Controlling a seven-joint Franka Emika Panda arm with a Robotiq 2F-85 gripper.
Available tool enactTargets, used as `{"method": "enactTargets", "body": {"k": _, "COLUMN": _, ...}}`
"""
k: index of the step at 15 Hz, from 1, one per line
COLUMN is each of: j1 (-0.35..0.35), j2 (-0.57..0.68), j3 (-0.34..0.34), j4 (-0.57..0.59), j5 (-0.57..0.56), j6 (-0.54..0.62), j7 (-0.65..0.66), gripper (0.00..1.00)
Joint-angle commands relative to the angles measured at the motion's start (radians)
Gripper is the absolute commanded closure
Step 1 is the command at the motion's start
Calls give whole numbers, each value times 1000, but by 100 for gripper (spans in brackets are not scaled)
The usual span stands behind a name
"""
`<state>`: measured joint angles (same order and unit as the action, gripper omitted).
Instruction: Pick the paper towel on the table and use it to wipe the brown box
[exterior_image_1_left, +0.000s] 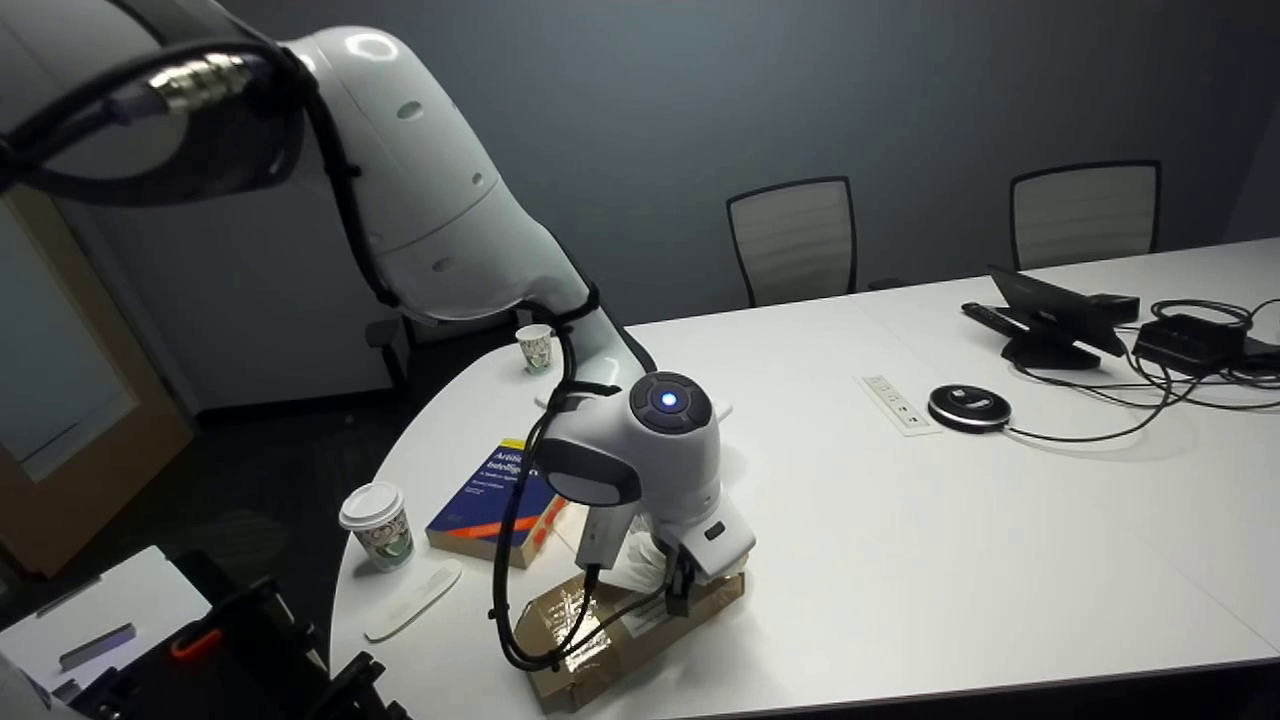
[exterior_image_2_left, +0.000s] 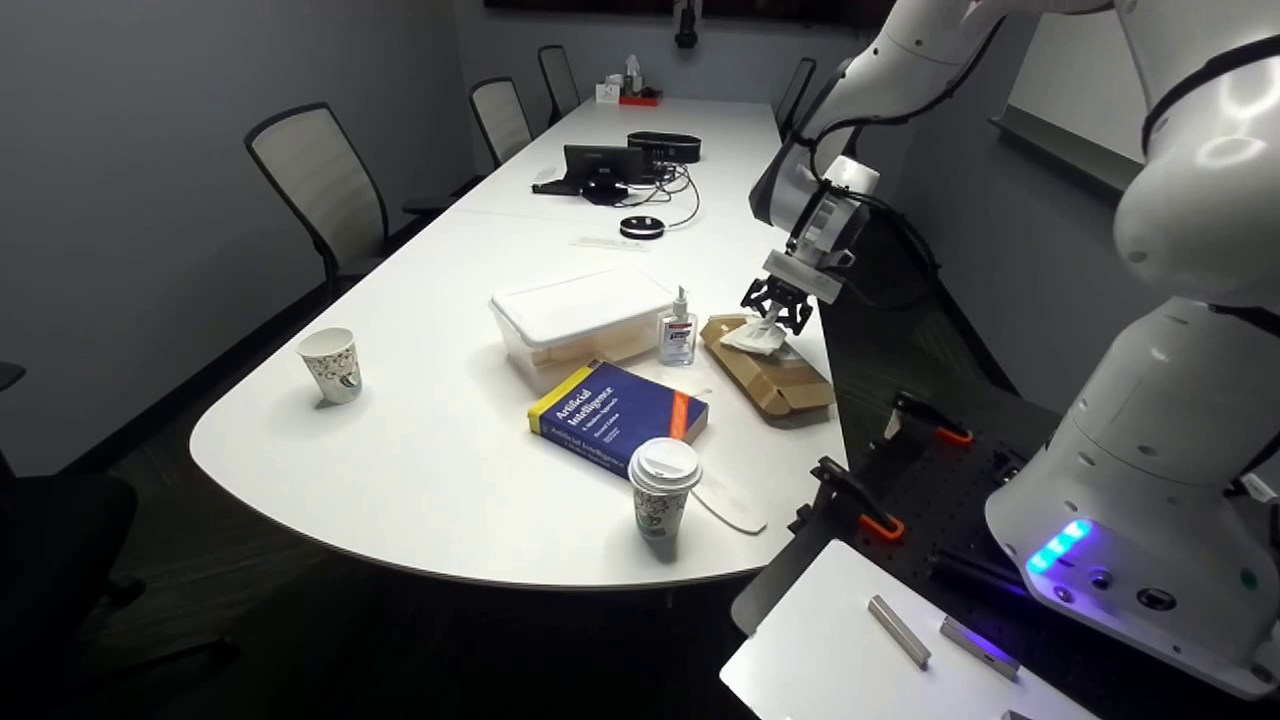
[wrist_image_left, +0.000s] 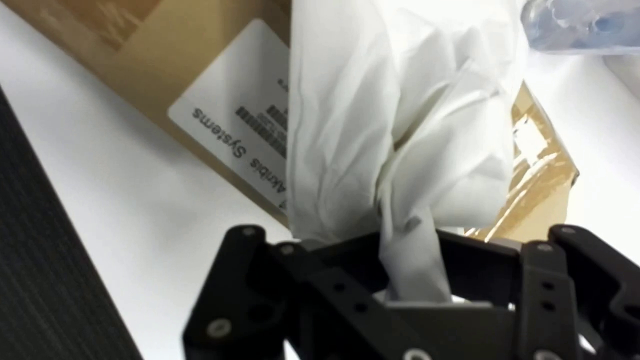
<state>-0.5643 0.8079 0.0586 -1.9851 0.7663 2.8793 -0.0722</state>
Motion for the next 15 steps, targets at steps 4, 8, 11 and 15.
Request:
{"method": "enactTargets", "body": {"k": 4, "j1": 23, "j2": 88, "j3": -1, "j4": 124, "j5": -12, "j6": -30, "j7": 17, "gripper": 100}}
{"method": "enactTargets", "body": {"k": 8, "j1": 27, "j2": 114, "j3": 3, "j4": 174, "j5": -7, "j6": -23, "j7": 22, "gripper": 100}}
{"method": "enactTargets", "body": {"k": 11, "j1": 24, "j2": 118, "j3": 15, "j4": 195, "j5": 1, "j6": -17, "j7": 18, "gripper": 100}}
{"method": "enactTargets", "body": {"k": 15, "j1": 29, "j2": 124, "j3": 16, "j4": 193, "j5": -4, "j6": -28, "j7": 19, "gripper": 100}}
